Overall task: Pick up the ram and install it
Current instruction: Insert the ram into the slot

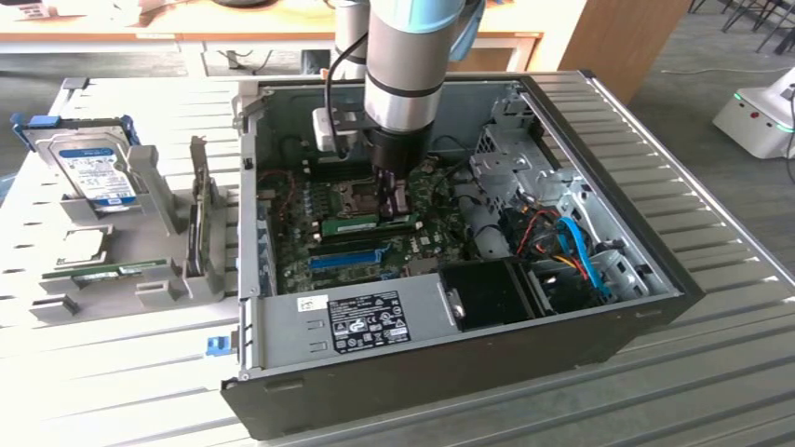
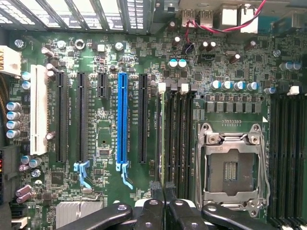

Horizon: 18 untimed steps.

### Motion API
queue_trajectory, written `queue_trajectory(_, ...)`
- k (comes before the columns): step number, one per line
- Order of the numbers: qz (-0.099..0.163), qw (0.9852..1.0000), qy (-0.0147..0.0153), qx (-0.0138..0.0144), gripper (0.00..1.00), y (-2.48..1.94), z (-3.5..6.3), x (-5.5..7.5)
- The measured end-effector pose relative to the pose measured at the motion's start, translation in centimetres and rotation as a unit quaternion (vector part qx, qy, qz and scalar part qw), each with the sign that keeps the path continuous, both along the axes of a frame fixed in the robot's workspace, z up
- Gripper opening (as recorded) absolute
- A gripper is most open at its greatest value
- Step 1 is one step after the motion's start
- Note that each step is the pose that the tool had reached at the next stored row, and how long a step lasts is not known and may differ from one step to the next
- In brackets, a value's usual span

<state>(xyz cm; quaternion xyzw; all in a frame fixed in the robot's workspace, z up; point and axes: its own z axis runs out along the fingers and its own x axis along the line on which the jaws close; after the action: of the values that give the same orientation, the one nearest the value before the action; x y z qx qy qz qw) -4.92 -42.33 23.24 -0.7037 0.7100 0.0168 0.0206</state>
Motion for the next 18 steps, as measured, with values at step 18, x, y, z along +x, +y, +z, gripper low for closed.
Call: queue_trajectory(18, -0.017, 0.9999, 0.0000, 0.0000, 0.12, 0.00, -0.01, 0.00)
